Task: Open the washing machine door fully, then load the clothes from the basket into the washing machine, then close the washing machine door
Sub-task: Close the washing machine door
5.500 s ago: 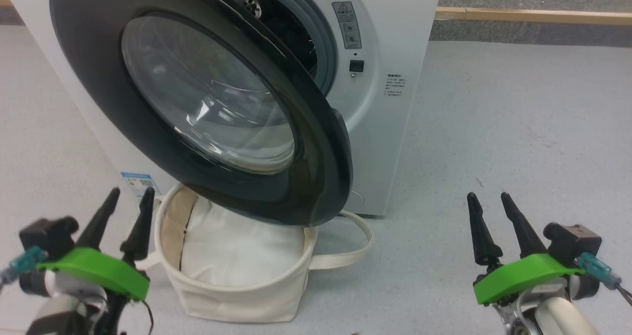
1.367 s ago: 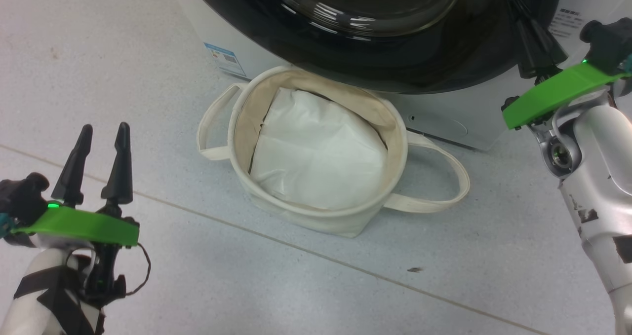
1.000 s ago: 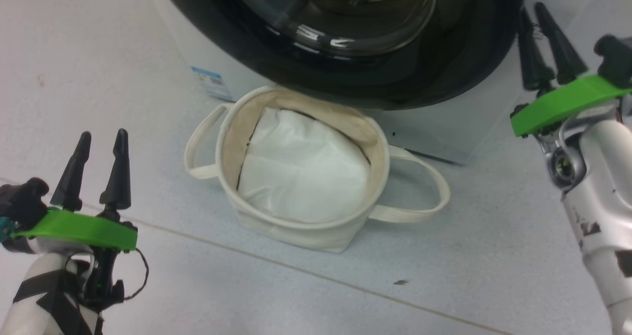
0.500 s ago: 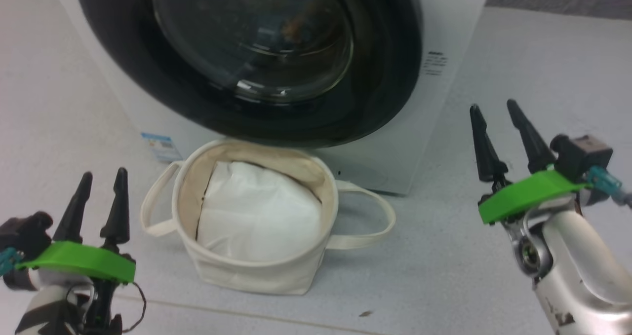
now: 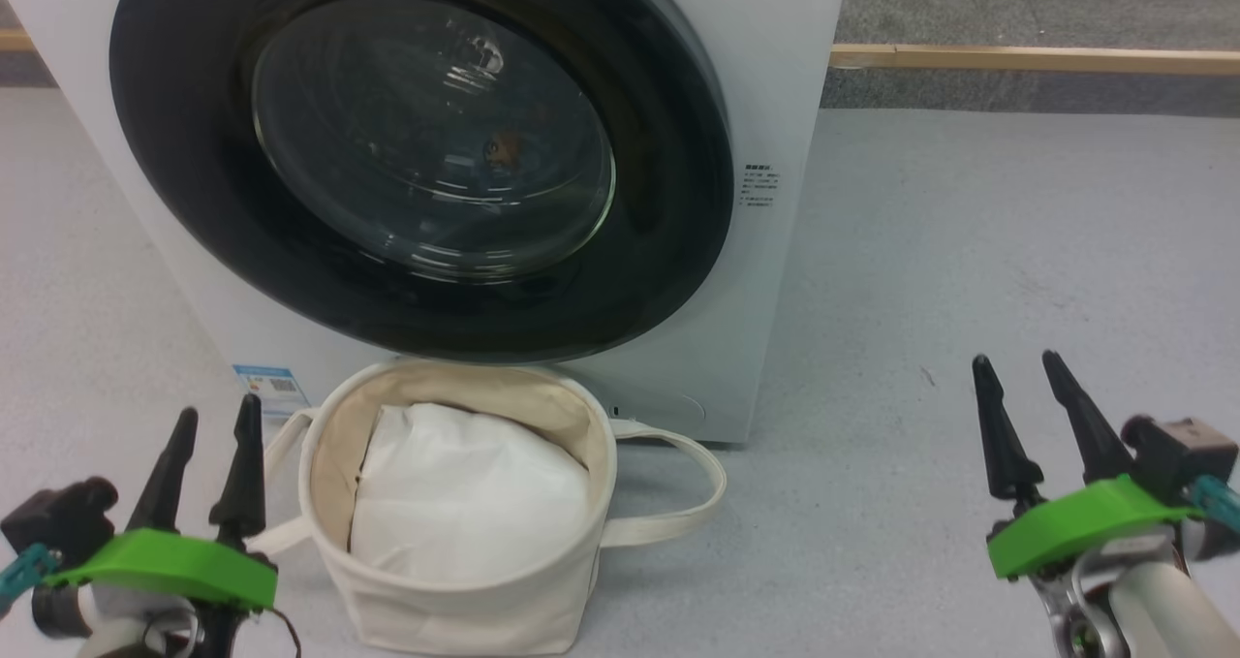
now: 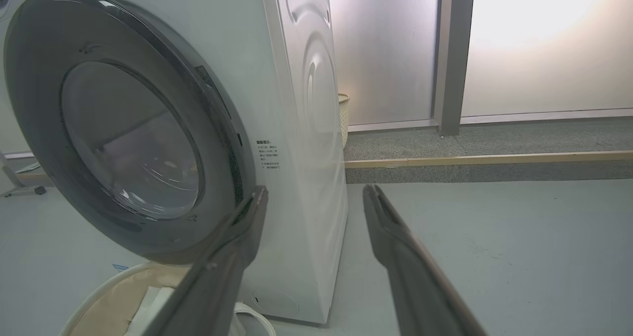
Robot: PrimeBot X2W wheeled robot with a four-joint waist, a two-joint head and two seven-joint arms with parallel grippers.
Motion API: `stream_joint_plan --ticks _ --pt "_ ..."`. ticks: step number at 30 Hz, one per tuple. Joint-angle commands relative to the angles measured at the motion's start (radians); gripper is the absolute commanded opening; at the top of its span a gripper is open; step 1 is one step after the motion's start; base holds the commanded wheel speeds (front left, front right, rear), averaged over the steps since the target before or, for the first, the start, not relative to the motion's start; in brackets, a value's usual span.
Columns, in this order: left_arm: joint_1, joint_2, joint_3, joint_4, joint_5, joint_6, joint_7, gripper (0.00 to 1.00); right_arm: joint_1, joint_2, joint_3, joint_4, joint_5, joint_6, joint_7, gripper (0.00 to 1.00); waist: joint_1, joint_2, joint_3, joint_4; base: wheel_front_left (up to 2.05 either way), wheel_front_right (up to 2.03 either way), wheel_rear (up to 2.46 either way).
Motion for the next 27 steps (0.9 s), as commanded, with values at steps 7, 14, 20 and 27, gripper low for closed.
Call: stream_joint_plan --ticks 7,14,20,27 --pt "-0.008 0.046 0.023 -0.027 0.015 -0.004 -0.008 1.00 0.029 0.005 -0.019 -0.075 -0.006 0.000 -0.012 1.00 0.0002 0.0000 -0.012 0.001 0.00 0.00 0.00" --pt "-0.005 0.047 0.009 -0.025 0.017 -0.005 -0.009 1.00 0.054 0.010 -0.024 -0.084 -0.010 0.000 -0.012 1.00 0.0002 0.0000 -0.018 0.011 0.00 0.00 0.00" --pt "-0.007 0.049 0.001 -0.025 0.015 -0.005 -0.010 1.00 0.058 0.013 -0.018 -0.084 -0.011 0.000 -0.012 1.00 0.0002 0.0000 -0.019 0.015 0.00 0.00 0.00" --pt "-0.005 0.051 -0.012 -0.022 0.005 -0.005 -0.011 1.00 0.064 0.014 -0.014 -0.077 -0.011 0.000 -0.012 1.00 0.0002 0.0000 -0.020 0.019 0.00 0.00 0.00"
